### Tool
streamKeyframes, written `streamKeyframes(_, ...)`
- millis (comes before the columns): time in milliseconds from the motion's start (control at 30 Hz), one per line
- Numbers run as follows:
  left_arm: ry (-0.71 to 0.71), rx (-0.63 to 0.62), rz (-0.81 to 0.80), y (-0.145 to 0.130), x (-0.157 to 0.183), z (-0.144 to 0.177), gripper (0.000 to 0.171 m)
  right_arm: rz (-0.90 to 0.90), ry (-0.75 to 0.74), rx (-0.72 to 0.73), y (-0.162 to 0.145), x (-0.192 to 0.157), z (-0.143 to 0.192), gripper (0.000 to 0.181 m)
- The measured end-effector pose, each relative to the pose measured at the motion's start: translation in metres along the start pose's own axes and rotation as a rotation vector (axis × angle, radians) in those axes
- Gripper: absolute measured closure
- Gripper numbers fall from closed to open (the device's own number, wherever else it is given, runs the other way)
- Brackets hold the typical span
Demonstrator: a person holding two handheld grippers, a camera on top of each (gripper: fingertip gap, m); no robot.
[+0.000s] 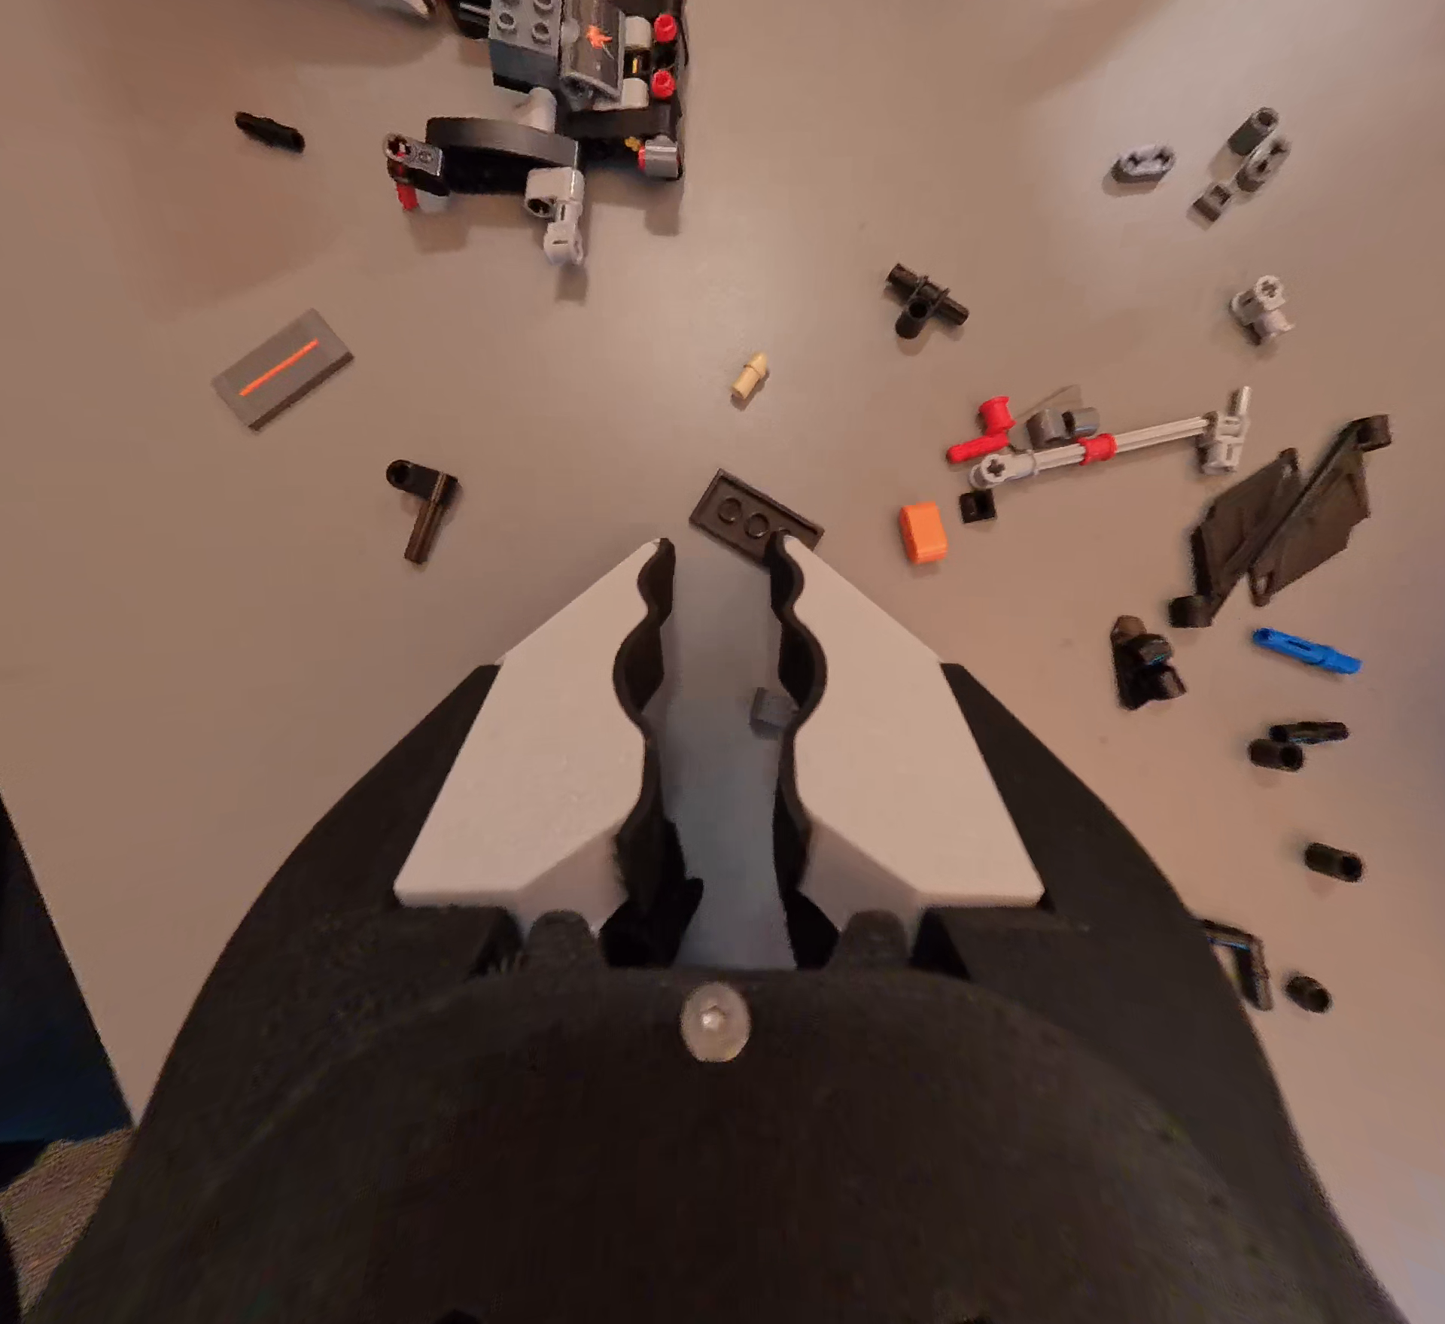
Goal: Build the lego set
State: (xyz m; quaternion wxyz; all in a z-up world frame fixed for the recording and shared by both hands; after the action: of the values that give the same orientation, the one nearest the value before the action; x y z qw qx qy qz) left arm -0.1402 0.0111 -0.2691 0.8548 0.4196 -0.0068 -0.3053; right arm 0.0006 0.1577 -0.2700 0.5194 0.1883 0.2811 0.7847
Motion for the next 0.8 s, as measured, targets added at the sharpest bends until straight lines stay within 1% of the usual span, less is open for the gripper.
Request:
streamKeyframes(33, 0.0, 0.001, -0.001, 0.0, 0.0, 0.0, 0.137, 0.016, -0.015, 0.005, 0.003, 0.001, 0.0, 0.159)
streamKeyframes(133, 0.0, 0.005, -0.003, 0.001, 0.0, 0.001, 0.137, 0.05, -0.055, -0.023, 0.005, 0.007, -0.001, 0.149)
streamKeyframes(233, 0.001, 0.004, -0.005, 0.0, 0.001, 0.001, 0.137, 0.091, -0.031, -0.037, 0.006, 0.009, -0.005, 0.146)
streamKeyframes(367, -0.001, 0.004, -0.002, 0.0, 0.0, 0.001, 0.137, 0.078, 0.042, -0.036, 0.007, 0.003, -0.008, 0.162)
streamKeyframes(500, -0.001, 0.004, -0.001, 0.0, 0.0, 0.001, 0.137, 0.027, 0.044, -0.008, 0.001, -0.014, -0.004, 0.166)
streamKeyframes(667, -0.004, -0.012, -0.008, -0.001, 0.001, -0.001, 0.138, -0.01, -0.084, 0.051, -0.012, -0.037, 0.007, 0.168)
streamKeyframes(800, 0.001, -0.012, -0.001, -0.001, 0.0, -0.001, 0.137, -0.048, -0.141, 0.1, -0.02, -0.05, 0.012, 0.168)
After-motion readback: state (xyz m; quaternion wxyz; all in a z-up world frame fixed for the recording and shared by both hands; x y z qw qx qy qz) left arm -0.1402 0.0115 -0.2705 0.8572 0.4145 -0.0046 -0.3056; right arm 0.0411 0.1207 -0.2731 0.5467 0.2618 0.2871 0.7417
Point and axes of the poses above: each gripper's, where its closed fingertips meet, z back along the fingers, y out of its top, x = y × z across the jaws, the point moved 3 cm from there along z, back along the fingers, and after that the axes turned 1 degree about -z, right-handed, at the moved point
